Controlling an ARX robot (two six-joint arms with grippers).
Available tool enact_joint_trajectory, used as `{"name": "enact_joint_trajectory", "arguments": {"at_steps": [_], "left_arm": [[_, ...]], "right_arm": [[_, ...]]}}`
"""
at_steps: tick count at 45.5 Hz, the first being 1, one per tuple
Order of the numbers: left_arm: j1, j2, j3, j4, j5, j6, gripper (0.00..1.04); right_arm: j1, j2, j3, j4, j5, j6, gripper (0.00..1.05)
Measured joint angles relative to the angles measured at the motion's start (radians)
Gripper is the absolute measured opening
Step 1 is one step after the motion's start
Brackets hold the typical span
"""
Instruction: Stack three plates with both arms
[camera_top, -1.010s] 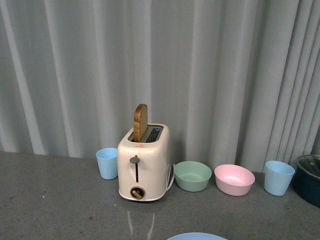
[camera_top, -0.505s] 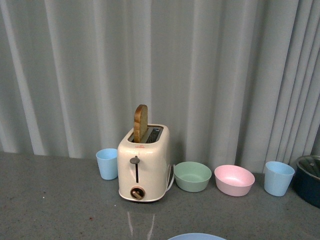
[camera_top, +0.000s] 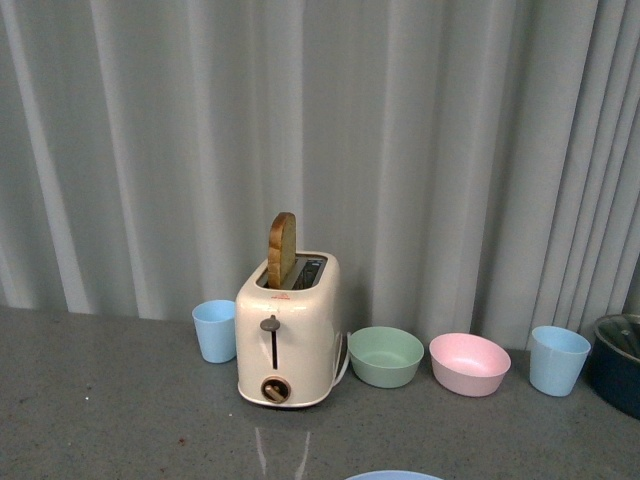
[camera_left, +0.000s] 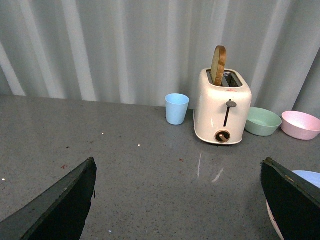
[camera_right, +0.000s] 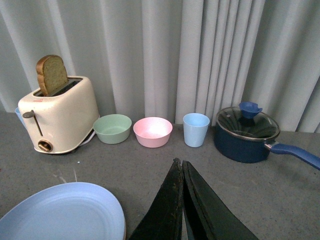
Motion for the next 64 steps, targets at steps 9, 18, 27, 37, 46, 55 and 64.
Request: {"name": "enact_joint_trajectory", "arguments": {"at_steps": [9,18,27,37,46,55,64], "left_arm": [[0.000,0.000,0.000,0.000,0.000,0.000,0.98],[0.000,0.000,0.000,0.000,0.000,0.000,0.98],[0.000,-0.001,0.000,0.000,0.000,0.000,0.98],[0.000,-0.001,0.000,0.000,0.000,0.000,0.98],[0.000,-0.001,0.000,0.000,0.000,0.000,0.98],[0.000,-0.001,0.000,0.000,0.000,0.000,0.98],[0.000,-0.001,0.000,0.000,0.000,0.000,0.98]], "right_arm": [[-0.001,-0.145,-0.036,-0.113,0.000,0.000,0.03],[-0.001,-0.171,-0.055,-0.113,0.000,0.000,0.03],[-0.001,-0.190,-0.071,-0.110,0.000,0.000,0.03],[-0.001,-0.220,-0.105,-0.107,0.000,0.000,0.03],[-0.001,-0.221,-0.105,-0.108,0.000,0.000,0.03],[-0.001,-0.221,-0.105,-0.108,0.000,0.000,0.28],[-0.001,-0.221,-0.105,-0.108,0.000,0.000,0.65]]}}
